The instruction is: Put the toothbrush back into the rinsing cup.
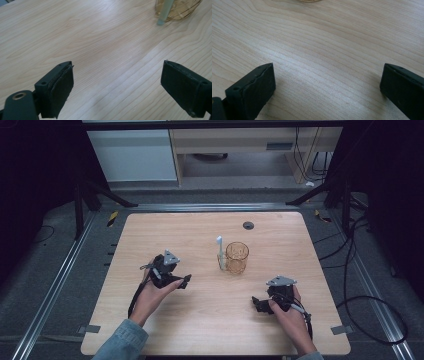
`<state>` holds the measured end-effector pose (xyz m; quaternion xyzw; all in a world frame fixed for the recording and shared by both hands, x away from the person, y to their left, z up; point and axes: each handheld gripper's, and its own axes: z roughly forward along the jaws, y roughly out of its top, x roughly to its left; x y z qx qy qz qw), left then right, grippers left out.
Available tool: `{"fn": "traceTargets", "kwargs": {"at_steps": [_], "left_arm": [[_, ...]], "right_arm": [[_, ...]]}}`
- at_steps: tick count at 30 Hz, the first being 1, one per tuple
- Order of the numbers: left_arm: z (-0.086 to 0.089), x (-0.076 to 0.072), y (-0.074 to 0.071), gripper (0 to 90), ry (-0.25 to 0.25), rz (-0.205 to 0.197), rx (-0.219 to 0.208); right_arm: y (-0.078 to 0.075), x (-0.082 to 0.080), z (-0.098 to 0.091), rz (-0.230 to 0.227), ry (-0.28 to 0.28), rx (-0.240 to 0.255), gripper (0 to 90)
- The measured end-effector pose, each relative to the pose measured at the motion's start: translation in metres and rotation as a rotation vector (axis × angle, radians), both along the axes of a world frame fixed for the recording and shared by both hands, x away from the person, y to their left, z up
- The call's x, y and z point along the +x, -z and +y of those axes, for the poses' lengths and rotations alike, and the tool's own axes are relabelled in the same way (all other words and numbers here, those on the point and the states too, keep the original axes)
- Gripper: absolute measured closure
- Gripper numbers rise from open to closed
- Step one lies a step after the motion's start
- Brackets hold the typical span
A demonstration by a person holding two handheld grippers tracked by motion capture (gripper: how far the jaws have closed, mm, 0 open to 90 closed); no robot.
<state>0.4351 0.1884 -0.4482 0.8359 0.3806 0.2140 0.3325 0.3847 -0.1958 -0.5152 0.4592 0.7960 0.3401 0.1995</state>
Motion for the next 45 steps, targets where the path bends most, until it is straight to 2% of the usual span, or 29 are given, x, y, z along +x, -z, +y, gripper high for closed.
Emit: {"fn": "traceTargets", "kwargs": {"at_steps": [1, 3, 4, 6, 10, 13, 15, 16, 19, 30, 36, 39, 42, 45], "left_arm": [[0.000, 0.000, 0.000, 10.3, 0.000, 0.000, 0.000], [0.017, 0.000, 0.004, 9.9, -0.027, 0.010, 0.022], [0.017, 0.000, 0.004, 9.9, -0.027, 0.010, 0.022], [0.033, 0.003, 0.010, 10.0, -0.053, 0.019, 0.035], [0.060, 0.011, 0.020, 10.9, -0.149, -0.010, 0.048], [0.077, 0.016, 0.025, 10.5, -0.192, -0.005, 0.014], [0.080, 0.018, 0.026, 10.5, -0.200, -0.009, 0.013], [0.087, 0.020, 0.028, 10.4, -0.212, -0.010, 0.029], [0.095, 0.024, 0.032, 10.4, -0.231, 0.007, 0.024], [0.103, 0.031, 0.045, 9.2, -0.237, 0.049, 0.017], [0.105, 0.033, 0.053, 9.1, -0.233, 0.056, -0.010], [0.108, 0.033, 0.056, 8.2, -0.244, 0.063, -0.043], [0.109, 0.033, 0.060, 6.3, -0.244, 0.039, -0.071], [0.109, 0.034, 0.060, 2.8, -0.269, 0.050, -0.061]], "right_arm": [[0.000, 0.000, 0.000, 0.000, 0.000, 0.000, 0.4], [0.000, 0.000, 0.000, -0.001, 0.000, 0.000, 0.4], [0.000, 0.000, 0.000, -0.001, 0.000, 0.000, 0.4], [0.000, 0.000, 0.000, 0.000, -0.001, 0.000, 0.4], [0.000, 0.000, 0.000, 0.000, -0.001, 0.000, 0.4], [0.000, 0.000, 0.000, 0.000, -0.001, 0.000, 0.4], [0.000, 0.000, 0.000, 0.000, -0.001, 0.000, 0.4], [0.000, 0.000, 0.000, 0.000, -0.001, 0.000, 0.4], [0.000, 0.000, 0.000, 0.000, -0.003, 0.001, 0.4], [0.000, 0.000, 0.000, 0.000, -0.003, 0.000, 0.4], [0.000, 0.000, 0.000, 0.000, -0.003, 0.001, 0.4], [0.000, 0.000, 0.000, 0.000, -0.004, 0.001, 0.4], [0.000, 0.000, 0.000, 0.000, -0.004, 0.001, 0.4], [0.000, -0.001, 0.000, 0.002, -0.005, 0.001, 0.4]]}}
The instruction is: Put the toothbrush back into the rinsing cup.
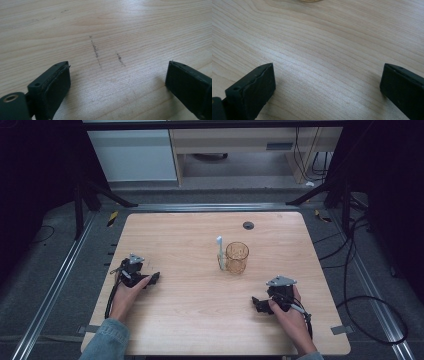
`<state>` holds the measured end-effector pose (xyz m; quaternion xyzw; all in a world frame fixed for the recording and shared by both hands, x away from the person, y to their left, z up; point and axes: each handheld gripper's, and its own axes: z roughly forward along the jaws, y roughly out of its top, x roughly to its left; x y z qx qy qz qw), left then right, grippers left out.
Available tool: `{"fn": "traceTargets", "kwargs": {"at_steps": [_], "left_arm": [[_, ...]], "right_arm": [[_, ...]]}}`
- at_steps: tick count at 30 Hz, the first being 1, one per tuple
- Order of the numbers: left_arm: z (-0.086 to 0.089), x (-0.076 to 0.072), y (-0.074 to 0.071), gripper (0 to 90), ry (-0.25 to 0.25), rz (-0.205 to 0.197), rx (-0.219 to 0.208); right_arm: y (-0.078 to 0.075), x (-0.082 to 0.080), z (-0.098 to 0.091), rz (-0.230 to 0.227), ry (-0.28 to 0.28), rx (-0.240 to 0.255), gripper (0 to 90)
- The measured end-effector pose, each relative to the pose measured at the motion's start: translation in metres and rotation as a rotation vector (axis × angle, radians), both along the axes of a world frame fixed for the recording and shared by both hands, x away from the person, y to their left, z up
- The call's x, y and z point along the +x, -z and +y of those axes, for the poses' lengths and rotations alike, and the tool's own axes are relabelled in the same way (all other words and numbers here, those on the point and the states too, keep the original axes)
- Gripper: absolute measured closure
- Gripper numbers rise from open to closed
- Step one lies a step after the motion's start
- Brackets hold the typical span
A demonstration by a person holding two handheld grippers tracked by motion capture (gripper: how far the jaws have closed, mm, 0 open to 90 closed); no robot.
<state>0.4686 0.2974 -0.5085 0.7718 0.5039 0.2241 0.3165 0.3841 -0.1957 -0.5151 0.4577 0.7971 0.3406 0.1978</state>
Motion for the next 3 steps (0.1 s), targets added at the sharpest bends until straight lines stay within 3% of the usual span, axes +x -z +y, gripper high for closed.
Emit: {"fn": "traceTargets", "kwargs": {"at_steps": [3], "left_arm": [[0.0004, 0.0001, 0.0003, 0.0, -0.023, 0.008, -0.003]], "right_arm": [[0.0002, -0.0002, 0.0000, -0.002, 0.000, -0.002, 0.4]]}}
